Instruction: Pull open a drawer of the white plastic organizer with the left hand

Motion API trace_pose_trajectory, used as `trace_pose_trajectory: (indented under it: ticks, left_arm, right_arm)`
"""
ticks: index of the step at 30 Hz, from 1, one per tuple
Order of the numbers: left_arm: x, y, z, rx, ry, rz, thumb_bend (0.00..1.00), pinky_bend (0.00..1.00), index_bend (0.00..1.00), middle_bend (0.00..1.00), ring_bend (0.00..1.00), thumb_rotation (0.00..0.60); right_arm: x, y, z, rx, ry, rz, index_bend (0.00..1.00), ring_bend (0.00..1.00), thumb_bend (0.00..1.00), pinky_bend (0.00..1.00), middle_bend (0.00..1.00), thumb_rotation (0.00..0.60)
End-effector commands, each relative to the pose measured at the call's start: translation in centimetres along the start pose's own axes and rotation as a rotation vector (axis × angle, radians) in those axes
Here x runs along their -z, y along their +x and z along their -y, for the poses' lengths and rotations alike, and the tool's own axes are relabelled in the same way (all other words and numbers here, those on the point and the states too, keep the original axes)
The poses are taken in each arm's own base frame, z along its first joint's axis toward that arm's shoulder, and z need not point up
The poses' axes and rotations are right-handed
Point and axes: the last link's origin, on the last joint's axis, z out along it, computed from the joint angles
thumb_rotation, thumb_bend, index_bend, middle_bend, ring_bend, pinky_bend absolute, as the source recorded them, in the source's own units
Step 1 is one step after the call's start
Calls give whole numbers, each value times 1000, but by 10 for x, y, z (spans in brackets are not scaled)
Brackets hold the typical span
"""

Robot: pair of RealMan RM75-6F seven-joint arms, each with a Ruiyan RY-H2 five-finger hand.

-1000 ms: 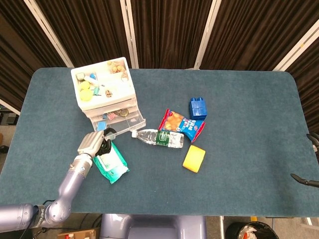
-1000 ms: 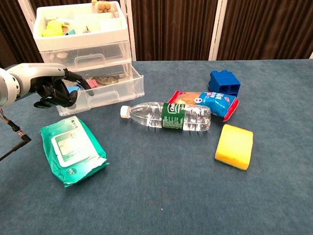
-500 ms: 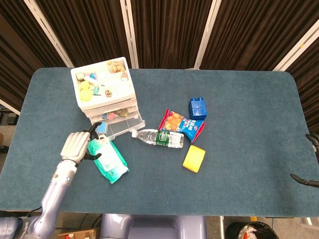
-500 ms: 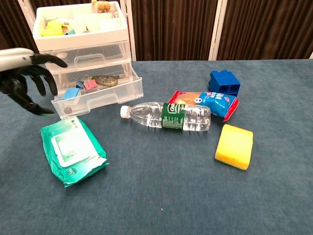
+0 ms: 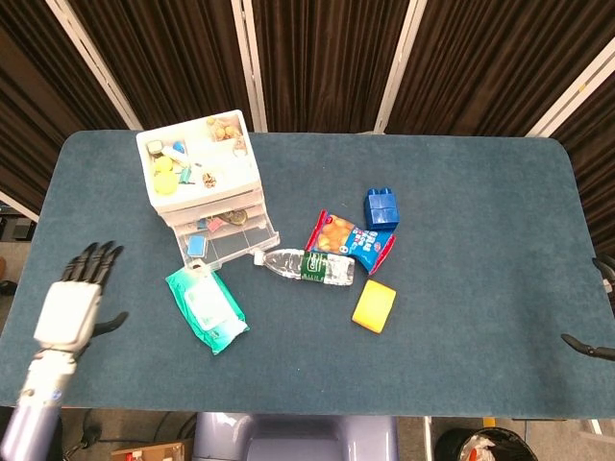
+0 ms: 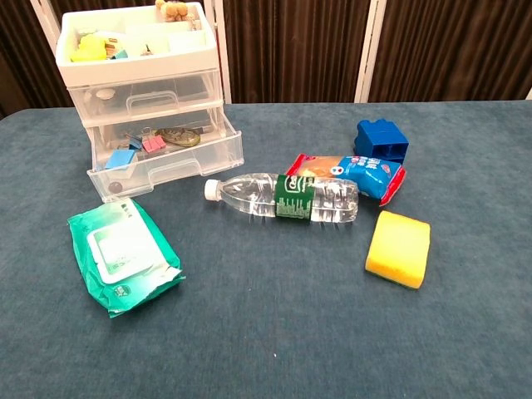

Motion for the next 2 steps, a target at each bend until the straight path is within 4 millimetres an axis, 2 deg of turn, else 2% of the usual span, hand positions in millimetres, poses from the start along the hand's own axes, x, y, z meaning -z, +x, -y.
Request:
trace_pose_trajectory:
  ticks: [1, 2]
  left_arm:
    - [27, 2, 29, -52, 50, 0, 77, 98, 29, 0, 0, 600]
    - [30, 2, 32, -52, 57, 5, 69, 86, 21, 0, 0, 600]
  right_arm:
    - [0, 0, 0, 5, 1, -5, 0, 0, 129, 0, 0, 600]
    - [0, 0, 0, 7, 1, -4, 0, 0, 129, 0, 0, 600]
